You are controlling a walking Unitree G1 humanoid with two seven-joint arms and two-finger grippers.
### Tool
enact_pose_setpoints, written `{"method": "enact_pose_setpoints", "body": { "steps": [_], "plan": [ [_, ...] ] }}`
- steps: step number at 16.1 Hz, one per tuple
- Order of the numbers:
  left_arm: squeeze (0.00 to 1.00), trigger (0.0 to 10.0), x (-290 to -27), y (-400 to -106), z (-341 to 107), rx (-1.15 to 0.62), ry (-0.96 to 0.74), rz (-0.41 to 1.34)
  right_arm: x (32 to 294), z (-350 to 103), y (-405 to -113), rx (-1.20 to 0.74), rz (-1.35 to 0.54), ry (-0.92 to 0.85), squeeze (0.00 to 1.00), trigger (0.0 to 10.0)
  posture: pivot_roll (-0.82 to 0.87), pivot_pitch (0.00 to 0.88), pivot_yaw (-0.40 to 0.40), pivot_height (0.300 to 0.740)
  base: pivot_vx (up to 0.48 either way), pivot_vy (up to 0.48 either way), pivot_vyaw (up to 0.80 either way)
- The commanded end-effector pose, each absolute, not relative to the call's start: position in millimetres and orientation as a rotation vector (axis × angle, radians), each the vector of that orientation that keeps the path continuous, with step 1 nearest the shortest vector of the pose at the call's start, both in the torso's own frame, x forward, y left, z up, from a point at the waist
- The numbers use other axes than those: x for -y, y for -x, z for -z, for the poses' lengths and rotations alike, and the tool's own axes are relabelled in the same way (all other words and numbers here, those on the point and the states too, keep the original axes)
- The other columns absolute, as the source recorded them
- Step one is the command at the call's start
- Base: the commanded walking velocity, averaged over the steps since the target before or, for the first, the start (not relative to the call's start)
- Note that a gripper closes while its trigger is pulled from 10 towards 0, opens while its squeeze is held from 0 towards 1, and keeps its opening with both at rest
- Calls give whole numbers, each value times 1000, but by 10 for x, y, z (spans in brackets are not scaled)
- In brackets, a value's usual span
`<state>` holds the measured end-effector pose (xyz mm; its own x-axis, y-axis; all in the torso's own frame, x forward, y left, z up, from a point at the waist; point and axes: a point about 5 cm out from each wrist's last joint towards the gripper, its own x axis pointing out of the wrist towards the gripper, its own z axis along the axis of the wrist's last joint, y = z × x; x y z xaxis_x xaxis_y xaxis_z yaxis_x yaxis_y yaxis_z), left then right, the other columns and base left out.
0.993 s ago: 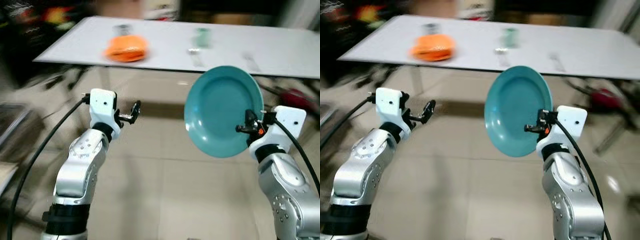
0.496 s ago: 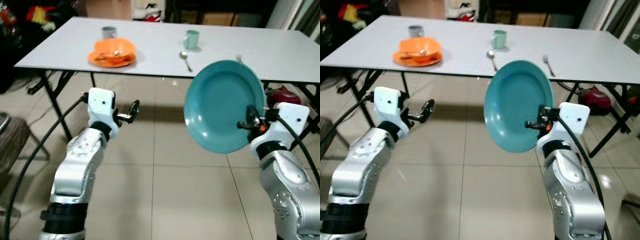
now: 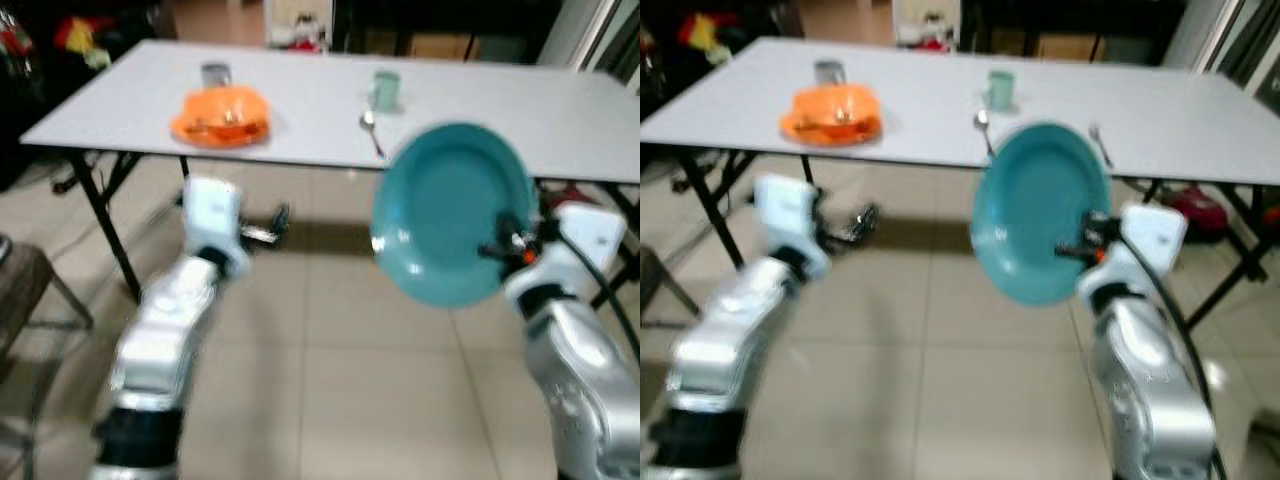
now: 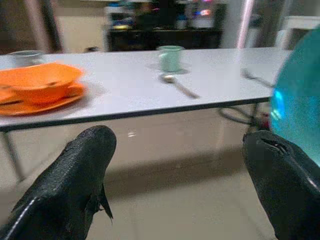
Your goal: Setting the table
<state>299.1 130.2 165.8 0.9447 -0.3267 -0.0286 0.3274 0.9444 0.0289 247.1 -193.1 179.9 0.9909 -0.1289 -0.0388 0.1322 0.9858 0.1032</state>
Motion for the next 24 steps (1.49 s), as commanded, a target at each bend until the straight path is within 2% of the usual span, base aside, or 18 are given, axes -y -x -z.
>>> {"method": "enact_pose_setpoints", "body": {
  "steps": [1, 8, 12, 24],
  "plan": [
    [0, 10000, -1362, -3005, -1700, -9, -49, 317, 1893, -1874, -2476, 6, 108, -113, 0, 10000, 7, 0, -38, 740, 292, 0, -800],
    [0, 10000, -1359, -2990, -1692, -8, -51, 326, 1877, -1886, -2476, 11, 99, -111, 0, 10000, 7, 0, -41, 740, 299, 0, -114],
    [0, 10000, -1344, -2993, -1694, -5, -51, 332, 1884, -1882, -2473, 8, 100, -121, 0, 10000, 7, 0, -40, 740, 319, 0, -722],
    [0, 10000, -1335, -3014, -1699, -1, -63, 347, 1896, -1891, -2475, 15, 112, -118, 0, 10000, 1, 0, -31, 740, 323, 0, 0]
  ]
}}
